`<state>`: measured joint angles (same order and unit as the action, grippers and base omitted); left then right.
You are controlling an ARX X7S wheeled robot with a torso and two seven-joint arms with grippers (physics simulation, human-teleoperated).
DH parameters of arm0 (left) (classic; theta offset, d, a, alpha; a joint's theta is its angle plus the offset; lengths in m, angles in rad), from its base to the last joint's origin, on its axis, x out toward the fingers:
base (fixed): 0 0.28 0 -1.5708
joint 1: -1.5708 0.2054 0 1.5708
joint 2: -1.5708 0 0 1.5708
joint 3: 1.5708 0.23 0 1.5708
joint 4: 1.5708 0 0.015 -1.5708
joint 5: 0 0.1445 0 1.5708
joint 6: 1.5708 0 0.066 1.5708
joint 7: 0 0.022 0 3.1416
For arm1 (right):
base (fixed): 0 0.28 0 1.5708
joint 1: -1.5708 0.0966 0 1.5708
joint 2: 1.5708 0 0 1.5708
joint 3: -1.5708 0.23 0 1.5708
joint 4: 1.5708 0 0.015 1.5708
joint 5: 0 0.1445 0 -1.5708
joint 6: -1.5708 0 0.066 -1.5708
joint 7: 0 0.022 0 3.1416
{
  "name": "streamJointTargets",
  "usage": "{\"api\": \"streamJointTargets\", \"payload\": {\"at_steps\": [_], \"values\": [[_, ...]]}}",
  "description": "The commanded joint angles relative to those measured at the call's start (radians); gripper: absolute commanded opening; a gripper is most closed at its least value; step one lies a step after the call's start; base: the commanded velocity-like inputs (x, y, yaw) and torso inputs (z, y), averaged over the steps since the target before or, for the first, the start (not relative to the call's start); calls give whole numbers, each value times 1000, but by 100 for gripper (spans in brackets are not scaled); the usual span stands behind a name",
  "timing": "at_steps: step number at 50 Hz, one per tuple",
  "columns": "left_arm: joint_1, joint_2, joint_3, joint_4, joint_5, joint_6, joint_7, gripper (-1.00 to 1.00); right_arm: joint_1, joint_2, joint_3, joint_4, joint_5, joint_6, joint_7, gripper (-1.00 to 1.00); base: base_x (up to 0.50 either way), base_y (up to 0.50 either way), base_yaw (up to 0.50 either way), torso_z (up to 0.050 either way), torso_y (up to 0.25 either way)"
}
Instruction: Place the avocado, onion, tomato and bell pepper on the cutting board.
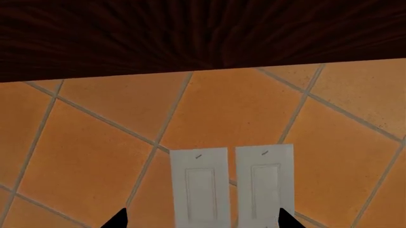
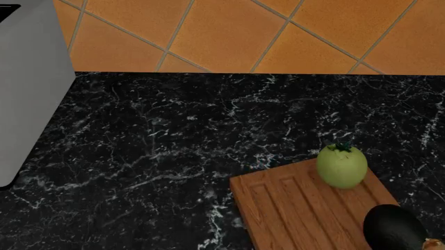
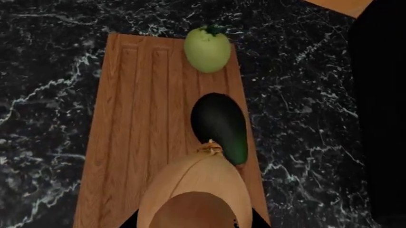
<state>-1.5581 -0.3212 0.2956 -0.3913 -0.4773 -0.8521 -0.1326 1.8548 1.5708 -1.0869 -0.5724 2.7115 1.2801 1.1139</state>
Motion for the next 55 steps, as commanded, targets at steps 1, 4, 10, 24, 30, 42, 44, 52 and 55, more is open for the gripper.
{"api": "streamJointTargets", "payload": {"at_steps": [1,4,10,24,30,42,44,52,55], "values": [[-13,25,-23,-20,18,8,27,100,-21,0,11,78,-127,11,-76,-100,0,0,0,0,0],[-8,26,-21,-26,19,15,28,100,-36,0,-1,81,-170,-3,-109,-100,0,0,0,0,0],[-2,24,-21,-26,18,17,28,100,-74,0,-33,85,-273,-44,-190,-100,0,0,0,0,0],[9,18,-22,-19,14,17,23,100,-168,0,-115,50,-448,-167,-332,-100,0,0,0,0,0],[14,21,-19,-17,14,17,20,100,-197,0,-139,38,-492,-199,-367,-100,0,0,0,0,0],[19,13,-24,-3,6,7,15,100,-232,0,-165,18,-530,-245,-393,-100,0,0,0,0,0],[21,13,-22,-5,7,10,16,100,-234,0,-165,13,-530,-243,-401,-100,0,0,0,0,0],[22,12,-26,-4,3,11,14,100,-216,0,-142,11,-498,-210,-379,100,0,0,0,0,0],[19,11,-25,-5,3,10,14,100,-212,0,-135,0,-490,-194,-379,100,0,0,0,0,0]]}}
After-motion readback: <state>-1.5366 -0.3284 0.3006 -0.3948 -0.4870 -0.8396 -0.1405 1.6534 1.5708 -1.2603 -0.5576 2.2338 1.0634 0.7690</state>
